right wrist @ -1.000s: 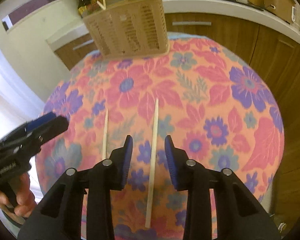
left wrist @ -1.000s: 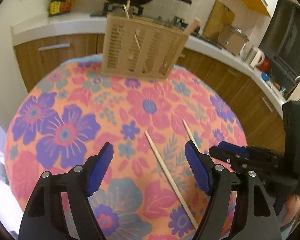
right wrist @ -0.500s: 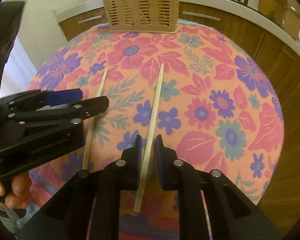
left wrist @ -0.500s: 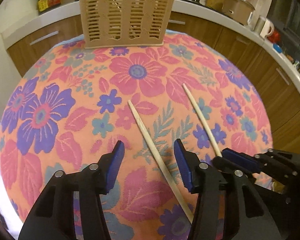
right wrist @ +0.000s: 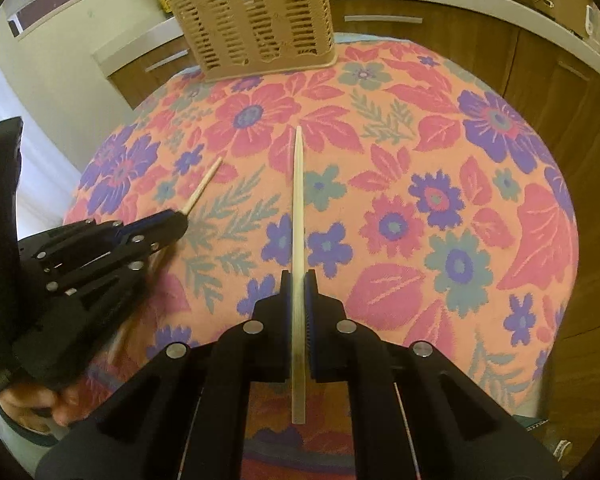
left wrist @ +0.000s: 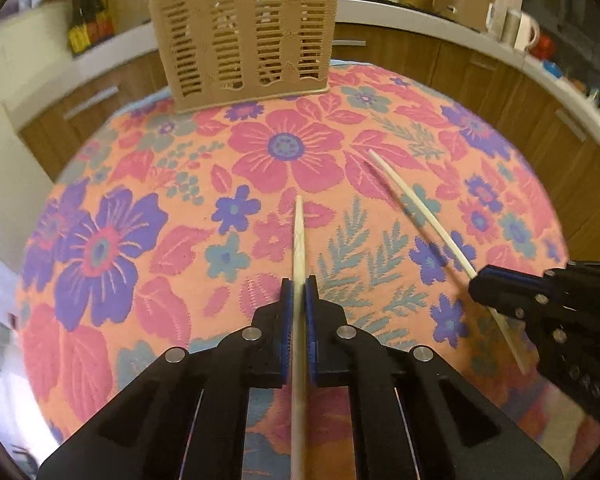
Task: Organize utensils
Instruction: 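Grasp a single chopstick with the right tool while the left tool grasps another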
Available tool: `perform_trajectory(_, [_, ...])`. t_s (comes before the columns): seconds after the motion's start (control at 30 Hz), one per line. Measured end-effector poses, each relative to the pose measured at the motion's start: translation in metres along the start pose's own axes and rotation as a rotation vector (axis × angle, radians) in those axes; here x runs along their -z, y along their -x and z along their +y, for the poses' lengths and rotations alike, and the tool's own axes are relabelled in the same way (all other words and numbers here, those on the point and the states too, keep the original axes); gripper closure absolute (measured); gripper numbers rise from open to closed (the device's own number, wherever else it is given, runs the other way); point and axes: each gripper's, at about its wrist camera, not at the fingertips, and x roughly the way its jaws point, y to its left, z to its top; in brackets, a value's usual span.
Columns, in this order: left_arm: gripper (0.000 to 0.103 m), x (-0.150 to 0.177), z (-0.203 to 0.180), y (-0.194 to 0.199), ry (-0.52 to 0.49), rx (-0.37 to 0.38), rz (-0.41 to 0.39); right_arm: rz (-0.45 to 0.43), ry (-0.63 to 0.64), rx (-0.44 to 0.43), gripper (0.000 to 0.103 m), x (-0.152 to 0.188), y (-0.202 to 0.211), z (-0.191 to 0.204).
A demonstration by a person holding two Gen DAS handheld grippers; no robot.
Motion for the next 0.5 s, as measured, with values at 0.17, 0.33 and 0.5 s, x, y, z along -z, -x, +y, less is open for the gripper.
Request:
perform_trajectory(0.17, [0.099, 0.0, 0.029, 0.006, 0.044, 0.041, 0.01, 0.0, -0.015, -0.003, 0.099, -0.003, -0.002, -0.002])
perform_trajectory(0.33, [0.095, 0.001, 0.039, 0.003, 0.058, 0.044, 0.027, 0.032, -0.022, 0.016, 0.099, -0.003, -0.01, -0.001])
perform_trajectory(0.5, [0.072, -0.002, 0.046, 0.007, 0.075, 0.083, 0.011, 0.056, -0.024, 0.005, 0.098, -0.005, -0.012, -0.001])
